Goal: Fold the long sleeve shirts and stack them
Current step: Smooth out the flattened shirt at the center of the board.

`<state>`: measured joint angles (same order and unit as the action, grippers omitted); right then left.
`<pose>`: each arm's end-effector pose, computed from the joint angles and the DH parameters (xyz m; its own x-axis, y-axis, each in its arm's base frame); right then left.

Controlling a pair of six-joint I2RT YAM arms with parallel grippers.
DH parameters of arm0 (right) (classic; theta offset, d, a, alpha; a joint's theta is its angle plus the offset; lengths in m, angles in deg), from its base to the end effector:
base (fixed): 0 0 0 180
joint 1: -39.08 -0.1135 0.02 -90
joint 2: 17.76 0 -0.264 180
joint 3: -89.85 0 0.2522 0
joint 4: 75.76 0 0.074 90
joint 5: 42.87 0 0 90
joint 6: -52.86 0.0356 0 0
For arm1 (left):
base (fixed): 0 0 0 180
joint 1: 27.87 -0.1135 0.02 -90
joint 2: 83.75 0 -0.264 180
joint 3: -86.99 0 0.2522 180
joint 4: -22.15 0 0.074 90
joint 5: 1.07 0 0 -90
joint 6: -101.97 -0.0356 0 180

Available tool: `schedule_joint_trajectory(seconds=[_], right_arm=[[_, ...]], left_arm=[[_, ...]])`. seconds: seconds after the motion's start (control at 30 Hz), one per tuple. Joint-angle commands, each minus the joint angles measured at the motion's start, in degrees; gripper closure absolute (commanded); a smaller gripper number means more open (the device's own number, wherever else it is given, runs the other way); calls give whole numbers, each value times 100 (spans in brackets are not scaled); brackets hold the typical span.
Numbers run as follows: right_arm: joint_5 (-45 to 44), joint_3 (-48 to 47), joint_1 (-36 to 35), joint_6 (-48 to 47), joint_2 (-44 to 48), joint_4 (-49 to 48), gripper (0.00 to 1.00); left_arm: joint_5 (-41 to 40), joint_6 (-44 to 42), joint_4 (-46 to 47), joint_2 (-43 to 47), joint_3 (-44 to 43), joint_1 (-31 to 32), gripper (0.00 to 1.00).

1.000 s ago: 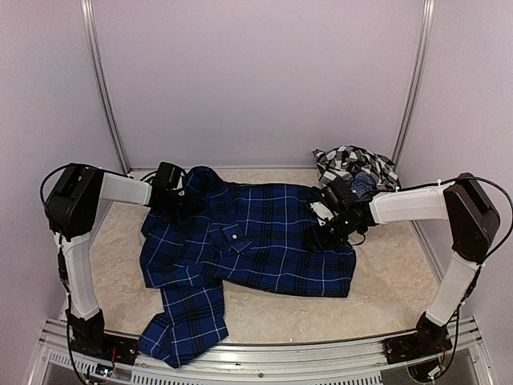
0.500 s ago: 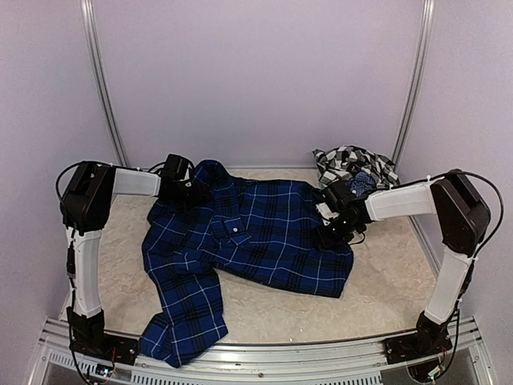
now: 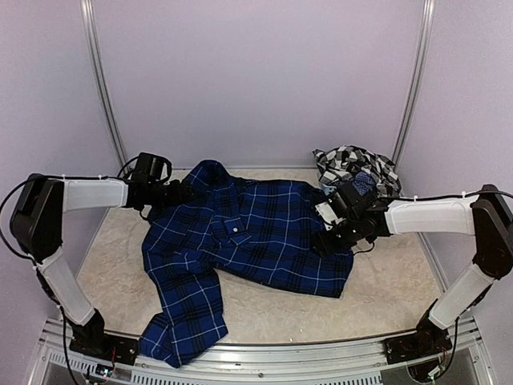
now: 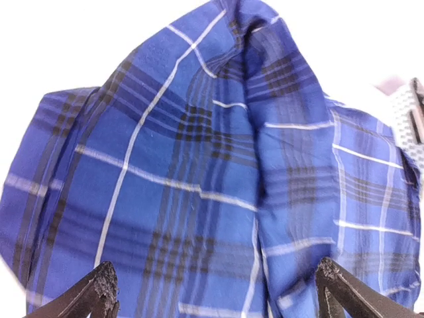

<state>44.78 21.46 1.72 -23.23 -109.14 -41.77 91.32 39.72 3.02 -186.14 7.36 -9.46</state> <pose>0.2538 0.1920 0.1870 -0.7884 -0.2997 -0.5372 -0.4111 0.9064 0.0976 0.3703 -0.1248 0.2006 -0.7213 -0.2502 -0.6458 0.0103 0.9285 -0.3713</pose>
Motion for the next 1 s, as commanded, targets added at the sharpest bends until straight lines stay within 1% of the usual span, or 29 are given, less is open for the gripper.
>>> schedule_joint_trajectory(seconds=[0.0, 0.17, 0.23, 0.37, 0.5, 0.6, 0.7, 0.83, 0.97], right_arm=[[226, 419, -409, 374, 233, -177, 38], [516, 726, -760, 763, 132, -295, 39], [453, 796, -837, 889, 39, -221, 40], [219, 979, -865, 1113, 7, 41, 41], [-412, 954, -847, 1359, -22, 740, 41], [-696, 918, -786, 1489, -113, 1208, 41], [-701, 947, -677, 1587, -120, 1549, 41], [-542, 1017, -657, 1668, 47, 1867, 41], [-431, 1001, -646, 1737, 141, 2043, 39]], left_arm=[[60, 243, 243, 908, 1155, 264, 1], [64, 651, 399, 1653, 2358, 760, 2], [-10, 729, 345, 1915, 2687, 878, 2], [-25, 877, 264, 2250, 3165, 918, 2], [-71, 923, 146, 2389, 3431, 938, 3], [-55, 877, 19, 2266, 3484, 944, 3], [61, 833, -138, 2112, 3463, 1016, 3], [27, 839, -482, 2055, 3467, 1280, 4], [35, 996, -765, 2059, 3559, 1757, 6]])
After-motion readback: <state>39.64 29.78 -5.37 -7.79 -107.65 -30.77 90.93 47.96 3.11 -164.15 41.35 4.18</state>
